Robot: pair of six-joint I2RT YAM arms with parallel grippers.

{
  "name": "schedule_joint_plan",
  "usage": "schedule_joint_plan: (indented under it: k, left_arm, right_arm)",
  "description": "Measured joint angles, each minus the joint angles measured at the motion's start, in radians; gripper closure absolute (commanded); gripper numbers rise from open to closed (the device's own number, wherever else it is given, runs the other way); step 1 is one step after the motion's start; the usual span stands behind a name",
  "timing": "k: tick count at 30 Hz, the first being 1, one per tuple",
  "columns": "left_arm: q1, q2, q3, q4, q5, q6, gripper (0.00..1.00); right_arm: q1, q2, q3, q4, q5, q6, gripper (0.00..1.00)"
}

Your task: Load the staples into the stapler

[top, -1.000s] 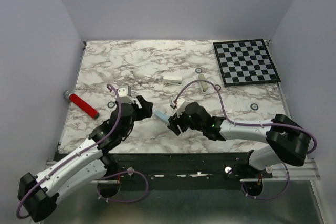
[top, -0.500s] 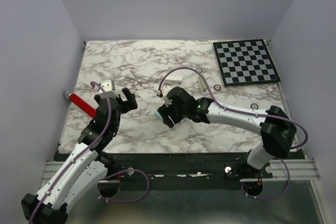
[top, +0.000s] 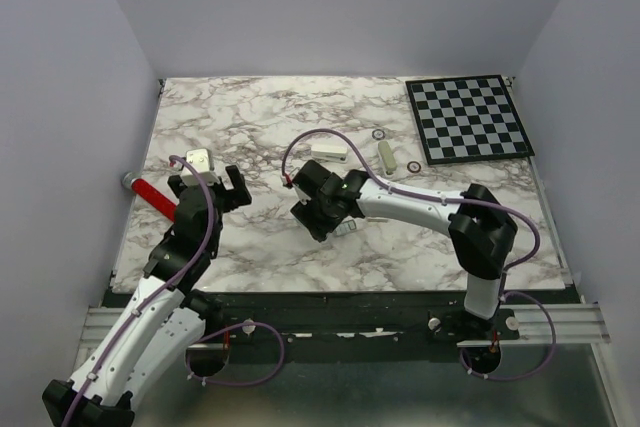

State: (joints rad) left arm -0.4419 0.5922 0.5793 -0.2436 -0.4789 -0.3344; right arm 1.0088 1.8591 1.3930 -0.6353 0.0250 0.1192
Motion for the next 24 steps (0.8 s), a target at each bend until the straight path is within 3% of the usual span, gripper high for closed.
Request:
schedule_joint_plan:
  k: [11, 24]
  left_arm:
    - [0.04, -0.014, 0.0, 0.034, -0.003, 0.025, 0.01]
    - [0.047, -0.011, 0.0, 0.036, -0.003, 0.029, 0.01]
  right_arm:
    - [0.0, 0.062, 0.01, -0.024, 0.012, -0.017, 0.71]
    - [0.013, 0.053, -0.056, 0.055, 0.054, -0.015, 0.8]
